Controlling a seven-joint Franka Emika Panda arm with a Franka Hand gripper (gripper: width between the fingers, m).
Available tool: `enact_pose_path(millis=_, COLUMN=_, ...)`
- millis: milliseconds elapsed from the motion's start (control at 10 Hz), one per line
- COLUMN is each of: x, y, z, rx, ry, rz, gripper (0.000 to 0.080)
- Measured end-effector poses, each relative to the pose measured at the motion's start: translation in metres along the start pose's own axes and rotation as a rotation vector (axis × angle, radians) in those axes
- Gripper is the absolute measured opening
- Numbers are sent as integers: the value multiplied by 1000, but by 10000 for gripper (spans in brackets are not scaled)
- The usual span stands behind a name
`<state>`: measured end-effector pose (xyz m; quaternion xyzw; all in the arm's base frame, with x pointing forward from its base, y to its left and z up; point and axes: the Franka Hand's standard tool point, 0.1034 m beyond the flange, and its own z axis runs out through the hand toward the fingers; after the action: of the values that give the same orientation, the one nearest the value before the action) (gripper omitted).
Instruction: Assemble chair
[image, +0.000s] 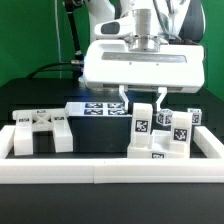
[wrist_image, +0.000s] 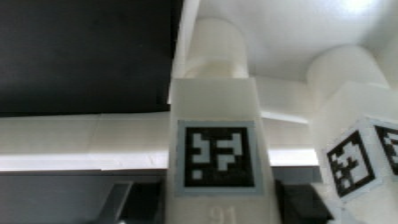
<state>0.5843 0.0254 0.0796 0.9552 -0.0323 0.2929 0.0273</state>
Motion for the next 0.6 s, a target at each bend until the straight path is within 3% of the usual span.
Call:
enact_pose_path(millis=300, x=-2, y=0, z=2, rx=3, ry=-36, rz=2, gripper=290)
enact_pose_path(millis=500, x=-3, y=0, z=2, rx=3, ry=-38, rz=1, gripper=573)
enact_pose_path(millis=600, x=-3, y=0, z=2, rx=4, ry=-43, rz=-1, gripper=573)
